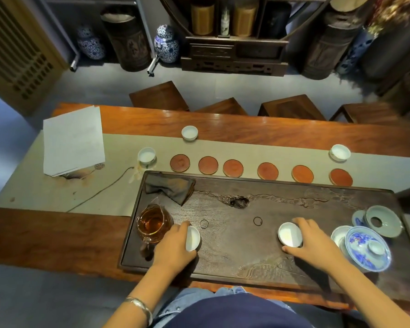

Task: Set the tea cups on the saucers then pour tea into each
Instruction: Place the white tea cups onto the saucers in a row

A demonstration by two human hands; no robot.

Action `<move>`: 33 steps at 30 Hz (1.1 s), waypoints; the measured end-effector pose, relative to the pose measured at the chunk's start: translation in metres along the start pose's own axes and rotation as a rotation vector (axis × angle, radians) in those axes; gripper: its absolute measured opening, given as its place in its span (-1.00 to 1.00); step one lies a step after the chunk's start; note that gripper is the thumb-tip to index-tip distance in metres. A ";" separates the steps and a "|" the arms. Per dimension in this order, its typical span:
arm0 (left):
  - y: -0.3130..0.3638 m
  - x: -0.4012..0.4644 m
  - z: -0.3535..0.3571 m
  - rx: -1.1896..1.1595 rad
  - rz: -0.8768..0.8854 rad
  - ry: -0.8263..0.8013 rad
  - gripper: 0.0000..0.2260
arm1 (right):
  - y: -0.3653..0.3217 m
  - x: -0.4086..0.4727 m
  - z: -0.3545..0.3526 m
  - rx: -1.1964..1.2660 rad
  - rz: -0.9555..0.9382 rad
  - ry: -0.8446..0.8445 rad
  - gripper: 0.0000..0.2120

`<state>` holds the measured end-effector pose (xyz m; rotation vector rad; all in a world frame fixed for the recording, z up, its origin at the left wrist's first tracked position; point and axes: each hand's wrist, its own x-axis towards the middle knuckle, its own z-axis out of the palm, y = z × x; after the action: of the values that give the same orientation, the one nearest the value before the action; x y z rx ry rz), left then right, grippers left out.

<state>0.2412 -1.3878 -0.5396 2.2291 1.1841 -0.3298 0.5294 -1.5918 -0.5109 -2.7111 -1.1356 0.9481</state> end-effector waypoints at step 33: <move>-0.009 0.210 -0.118 -0.233 -0.098 0.189 -0.36 | -0.224 0.195 -0.045 0.089 -0.189 0.043 -0.45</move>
<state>0.3484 -1.1718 -0.5474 2.0377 1.3598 -0.0161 0.5198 -1.2917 -0.5148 -2.4897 -1.2809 0.8861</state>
